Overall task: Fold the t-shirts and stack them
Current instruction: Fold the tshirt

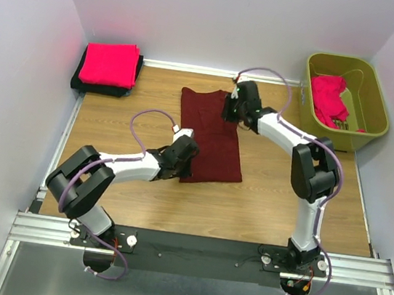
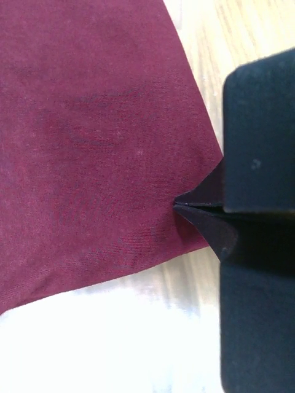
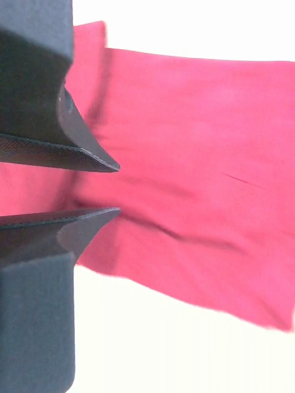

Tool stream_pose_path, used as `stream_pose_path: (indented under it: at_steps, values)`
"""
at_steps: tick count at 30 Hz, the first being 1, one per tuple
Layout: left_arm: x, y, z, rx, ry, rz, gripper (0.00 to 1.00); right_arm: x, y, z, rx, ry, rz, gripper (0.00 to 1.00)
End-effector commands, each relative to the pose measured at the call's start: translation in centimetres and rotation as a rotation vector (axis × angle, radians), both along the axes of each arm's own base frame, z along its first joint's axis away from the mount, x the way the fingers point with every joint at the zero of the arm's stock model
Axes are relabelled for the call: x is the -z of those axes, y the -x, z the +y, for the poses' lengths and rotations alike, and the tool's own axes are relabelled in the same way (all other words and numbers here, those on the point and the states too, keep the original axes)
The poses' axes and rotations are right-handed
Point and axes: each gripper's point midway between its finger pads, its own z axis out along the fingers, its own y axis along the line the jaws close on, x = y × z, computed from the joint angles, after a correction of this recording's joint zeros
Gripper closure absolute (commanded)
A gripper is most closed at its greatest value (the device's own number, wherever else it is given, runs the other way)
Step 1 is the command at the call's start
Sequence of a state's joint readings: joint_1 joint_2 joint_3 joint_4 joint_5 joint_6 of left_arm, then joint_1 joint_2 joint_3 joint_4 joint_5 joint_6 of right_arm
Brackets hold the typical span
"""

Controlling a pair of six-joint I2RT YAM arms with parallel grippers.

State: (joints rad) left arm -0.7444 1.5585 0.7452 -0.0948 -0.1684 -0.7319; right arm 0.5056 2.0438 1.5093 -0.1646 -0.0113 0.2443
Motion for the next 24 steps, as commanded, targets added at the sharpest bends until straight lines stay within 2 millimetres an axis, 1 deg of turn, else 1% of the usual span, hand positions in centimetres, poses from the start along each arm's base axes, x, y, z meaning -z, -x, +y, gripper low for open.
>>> stream_pose_path:
  at_steps: [1, 2, 3, 4, 5, 6, 7, 8, 9, 10, 11, 12, 13, 15, 16, 17, 18, 19, 20, 21, 23, 24]
  values:
    - [2.4, 4.3, 2.6, 0.012, -0.085, 0.141, 0.97, -3.3, -3.5, -0.8, 0.051, -0.027, -0.108, 0.63]
    - [2.0, 4.1, 2.5, 0.007, -0.079, 0.131, 0.97, -3.6, -3.1, -0.8, 0.046, -0.043, -0.102, 0.63]
    - [0.8, 3.5, 2.4, -0.004, -0.067, 0.105, 0.96, -4.0, -1.9, -0.4, 0.003, -0.08, -0.08, 0.62]
    - [0.0, 3.1, 2.2, -0.008, -0.058, 0.087, 0.96, -4.9, -1.6, -0.1, -0.011, -0.111, -0.082, 0.63]
    - [-0.8, 2.6, 1.9, -0.014, -0.047, 0.066, 0.96, -3.8, -0.1, -0.3, -0.011, -0.132, -0.029, 0.63]
    - [-2.6, 1.6, 1.4, -0.018, -0.016, 0.023, 0.95, -5.0, 0.9, -0.2, -0.043, -0.187, -0.014, 0.63]
    - [-3.5, 1.0, 1.2, -0.022, 0.003, -0.001, 0.95, -4.8, 1.9, -0.4, -0.053, -0.217, 0.017, 0.63]
    - [-4.5, 0.4, 1.0, -0.022, 0.02, -0.024, 0.95, -3.5, 3.5, -0.6, -0.054, -0.248, 0.081, 0.63]
    - [-5.7, -0.5, 0.8, -0.017, 0.039, -0.054, 0.94, -3.3, 4.1, -0.9, -0.066, -0.28, 0.104, 0.63]
    - [-6.8, -1.6, 0.7, -0.02, 0.078, -0.087, 0.94, -4.5, 5.0, -0.2, -0.118, -0.338, 0.106, 0.63]
    - [-7.5, -2.4, 0.8, -0.023, 0.099, -0.109, 0.94, -4.6, 5.7, 0.1, -0.138, -0.37, 0.125, 0.63]
    - [-8.0, -3.2, 1.0, -0.024, 0.12, -0.127, 0.94, -4.0, 6.6, 0.2, -0.158, -0.39, 0.153, 0.63]
    - [-8.8, -4.9, 1.3, -0.019, 0.159, -0.159, 0.94, -4.6, 7.1, 0.6, -0.206, -0.438, 0.162, 0.63]
    - [-9.4, -6.7, 1.7, -0.017, 0.188, -0.187, 0.94, -4.2, 7.5, 0.7, -0.225, -0.464, 0.198, 0.63]
    - [-8.8, -8.0, 1.9, -0.004, 0.204, -0.189, 0.94, -4.6, 7.1, 1.0, -0.239, -0.481, 0.173, 0.63]
    - [-8.3, -8.3, 1.4, 0.016, 0.203, -0.18, 0.94, -4.3, 6.9, 1.0, -0.239, -0.483, 0.177, 0.63]
    - [-8.2, -9.5, 1.8, 0.009, 0.21, -0.186, 0.94, -3.1, 6.7, 0.9, -0.222, -0.494, 0.209, 0.63]
    - [-7.0, -10.6, 1.2, 0.033, 0.213, -0.165, 0.94, -2.8, 6.2, 0.6, -0.225, -0.518, 0.219, 0.63]
    - [-6.4, -11.1, 1.1, 0.039, 0.211, -0.151, 0.94, -2.2, 5.9, 0.4, -0.217, -0.532, 0.234, 0.63]
    - [-5.1, -12.5, 1.1, 0.032, 0.2, -0.127, 0.95, -0.7, 5.4, 0.0, -0.193, -0.547, 0.261, 0.63]
    - [-3.7, -13.3, 1.1, 0.032, 0.191, -0.1, 0.95, 0.7, 5.0, -0.5, -0.164, -0.546, 0.282, 0.63]
    - [-2.3, -13.8, 1.4, 0.023, 0.181, -0.074, 0.96, 1.8, 4.7, -1.1, -0.14, -0.547, 0.301, 0.63]
